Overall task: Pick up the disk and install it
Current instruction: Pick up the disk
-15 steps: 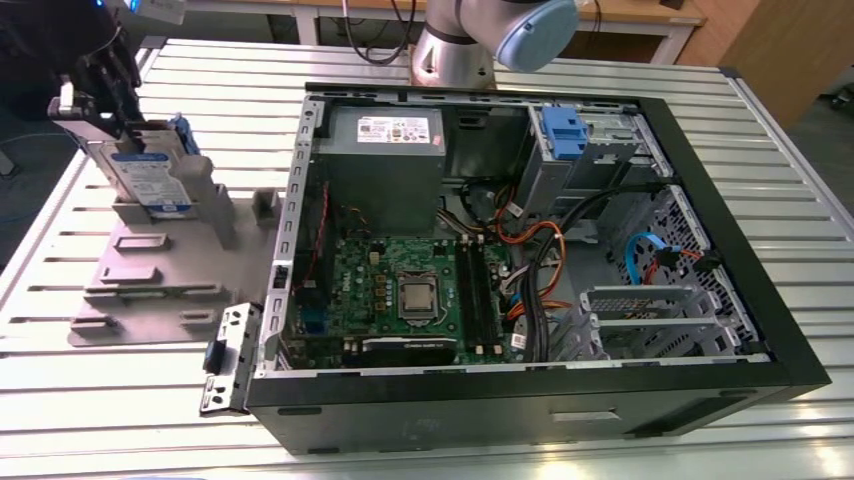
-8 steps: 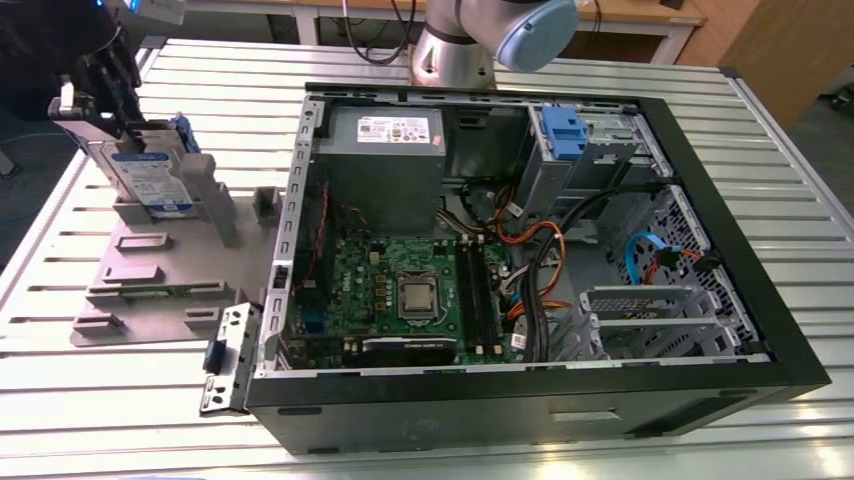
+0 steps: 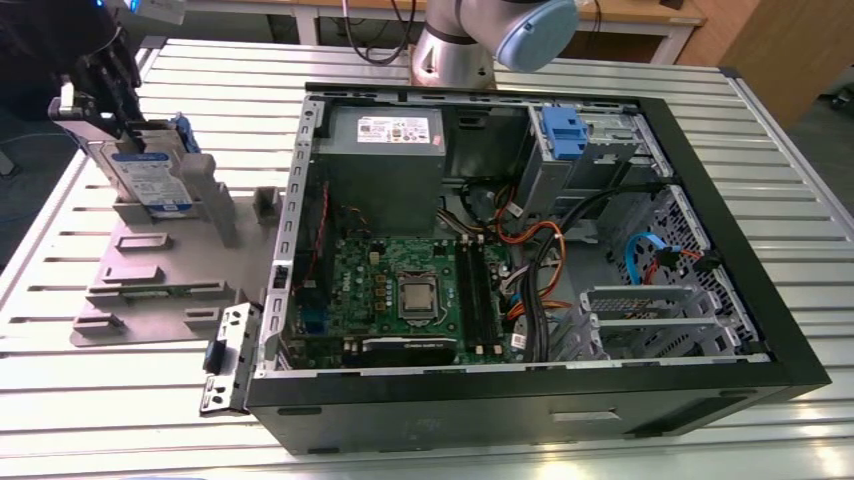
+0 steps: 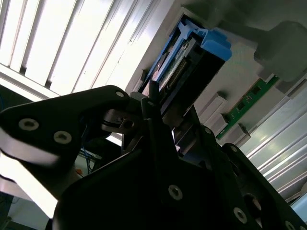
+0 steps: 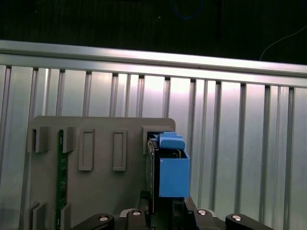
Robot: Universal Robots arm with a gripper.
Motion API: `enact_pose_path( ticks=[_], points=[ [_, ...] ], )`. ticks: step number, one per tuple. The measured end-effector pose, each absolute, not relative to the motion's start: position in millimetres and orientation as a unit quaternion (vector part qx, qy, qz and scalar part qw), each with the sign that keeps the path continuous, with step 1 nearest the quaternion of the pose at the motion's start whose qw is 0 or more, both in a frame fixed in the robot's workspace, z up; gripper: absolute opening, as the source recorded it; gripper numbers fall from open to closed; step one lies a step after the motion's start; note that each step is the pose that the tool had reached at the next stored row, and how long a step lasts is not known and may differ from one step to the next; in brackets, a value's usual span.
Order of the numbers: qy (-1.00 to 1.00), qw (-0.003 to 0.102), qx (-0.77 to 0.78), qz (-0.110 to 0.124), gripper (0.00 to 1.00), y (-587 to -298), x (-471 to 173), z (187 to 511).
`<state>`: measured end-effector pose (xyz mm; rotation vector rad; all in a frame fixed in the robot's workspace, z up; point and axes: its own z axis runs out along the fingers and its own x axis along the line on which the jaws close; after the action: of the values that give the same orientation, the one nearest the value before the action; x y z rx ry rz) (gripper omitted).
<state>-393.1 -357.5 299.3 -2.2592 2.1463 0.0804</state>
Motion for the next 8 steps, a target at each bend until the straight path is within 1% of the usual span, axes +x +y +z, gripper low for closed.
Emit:
enact_pose_path(
  ticks=[3,4,8],
  points=[
    [0.688,0.012,-0.725,0.026,0.37,-357.5,-393.1,299.1],
    [0.688,0.012,-0.725,0.026,0.43,-357.5,-393.1,299.1],
    [0.69,0.012,-0.723,0.026,0.43,-357.5,-393.1,299.2]
  ],
)
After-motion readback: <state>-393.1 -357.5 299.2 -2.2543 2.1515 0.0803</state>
